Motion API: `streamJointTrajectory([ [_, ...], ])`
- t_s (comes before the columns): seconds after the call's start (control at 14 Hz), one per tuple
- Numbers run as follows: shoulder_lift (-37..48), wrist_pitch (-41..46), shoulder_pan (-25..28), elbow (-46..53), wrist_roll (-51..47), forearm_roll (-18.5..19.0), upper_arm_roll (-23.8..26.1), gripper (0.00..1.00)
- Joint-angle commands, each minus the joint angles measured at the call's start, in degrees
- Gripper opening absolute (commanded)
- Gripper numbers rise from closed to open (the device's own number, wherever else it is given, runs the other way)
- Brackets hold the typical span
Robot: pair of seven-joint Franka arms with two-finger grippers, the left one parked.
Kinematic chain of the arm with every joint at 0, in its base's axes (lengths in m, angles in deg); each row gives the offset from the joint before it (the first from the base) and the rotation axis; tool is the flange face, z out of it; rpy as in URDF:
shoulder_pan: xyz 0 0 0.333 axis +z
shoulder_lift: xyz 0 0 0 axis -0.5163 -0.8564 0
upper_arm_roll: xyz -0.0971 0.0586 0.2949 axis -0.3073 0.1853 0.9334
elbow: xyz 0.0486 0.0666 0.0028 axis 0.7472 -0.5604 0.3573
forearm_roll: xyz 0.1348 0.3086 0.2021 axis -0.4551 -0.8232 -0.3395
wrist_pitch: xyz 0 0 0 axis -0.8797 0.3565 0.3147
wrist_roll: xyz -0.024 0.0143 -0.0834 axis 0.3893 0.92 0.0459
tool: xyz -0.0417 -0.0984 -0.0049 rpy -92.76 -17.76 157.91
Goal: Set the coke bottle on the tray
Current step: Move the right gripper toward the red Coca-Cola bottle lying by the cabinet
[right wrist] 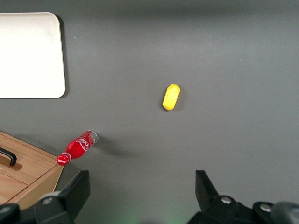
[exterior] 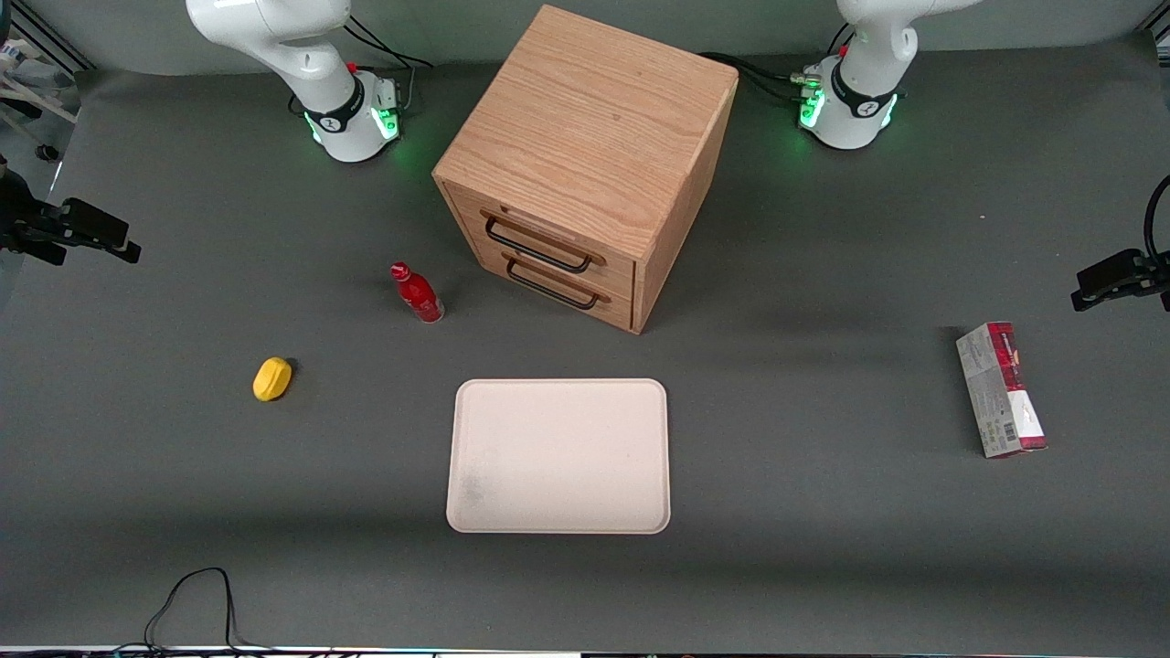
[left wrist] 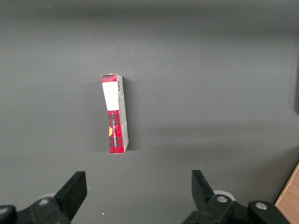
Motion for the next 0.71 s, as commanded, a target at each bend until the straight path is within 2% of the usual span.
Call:
streamJointTrajectory([
  [0.0,-0.4,1.5,0.1,1.2,0.6,1.0,0.2,1.0],
  [0.21,-0.6,1.0,0.1,0.6,-1.3,0.5,0.6,1.0],
  [0.36,-0.9,0.5,0.2,-0.6,-2.4,0.1,2.7,1.0],
  [0.64,-1.8,-5.7,0.2,-3.8,-12.8,-4.3,11.5,1.0],
])
